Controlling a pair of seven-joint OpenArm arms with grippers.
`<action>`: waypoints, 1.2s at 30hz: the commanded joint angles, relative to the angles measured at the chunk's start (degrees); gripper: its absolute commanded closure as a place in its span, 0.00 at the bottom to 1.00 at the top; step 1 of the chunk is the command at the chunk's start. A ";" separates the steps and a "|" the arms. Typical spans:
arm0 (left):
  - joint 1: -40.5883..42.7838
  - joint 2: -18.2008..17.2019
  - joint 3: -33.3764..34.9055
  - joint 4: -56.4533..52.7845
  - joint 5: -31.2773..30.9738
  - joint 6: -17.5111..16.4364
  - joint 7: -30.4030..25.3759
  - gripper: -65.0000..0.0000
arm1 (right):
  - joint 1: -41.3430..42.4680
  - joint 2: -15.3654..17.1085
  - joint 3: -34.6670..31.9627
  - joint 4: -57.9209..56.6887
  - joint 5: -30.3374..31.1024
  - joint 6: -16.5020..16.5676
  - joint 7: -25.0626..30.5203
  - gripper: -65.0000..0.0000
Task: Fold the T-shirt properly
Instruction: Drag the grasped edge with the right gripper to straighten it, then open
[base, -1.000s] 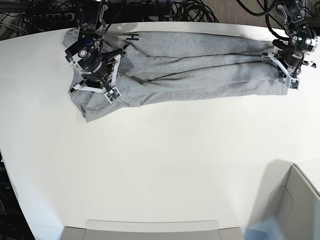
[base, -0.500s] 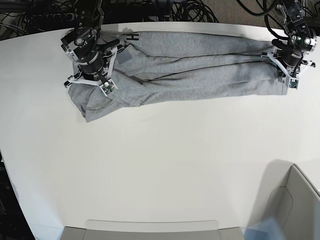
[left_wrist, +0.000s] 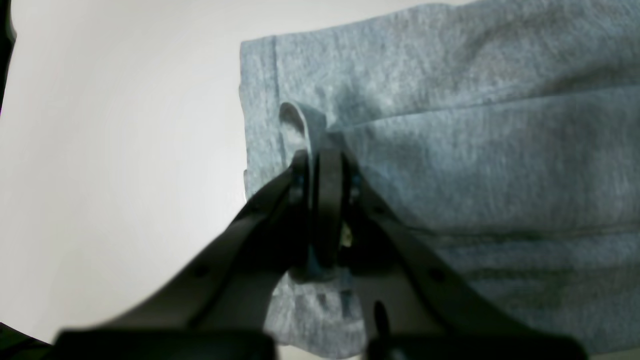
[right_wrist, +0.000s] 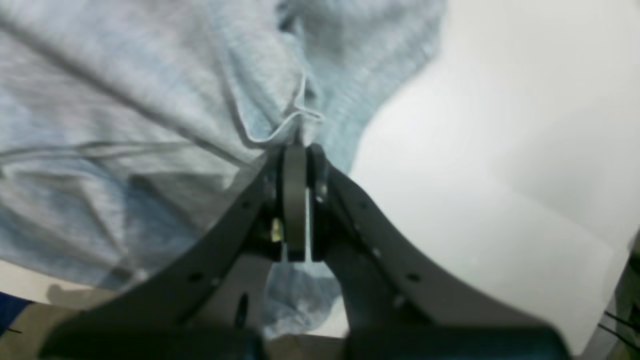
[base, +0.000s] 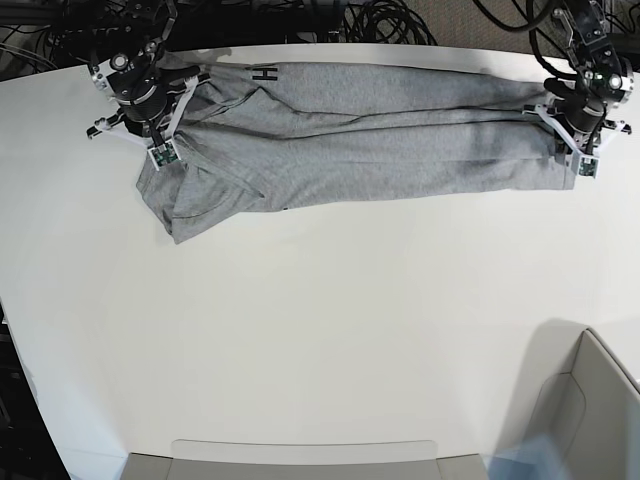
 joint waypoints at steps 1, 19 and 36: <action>0.05 -0.92 -0.52 1.13 -0.24 0.15 -0.88 1.00 | 0.15 -0.04 0.12 1.19 0.40 0.89 0.68 1.00; 0.22 -1.01 -0.70 1.22 -0.24 0.51 -0.70 1.00 | 2.08 1.63 -0.49 -0.66 -5.06 0.89 0.51 1.00; -1.10 -1.62 -5.18 1.74 -0.24 -2.44 12.31 0.53 | 10.08 0.75 -0.14 -9.98 -13.06 0.89 0.68 0.60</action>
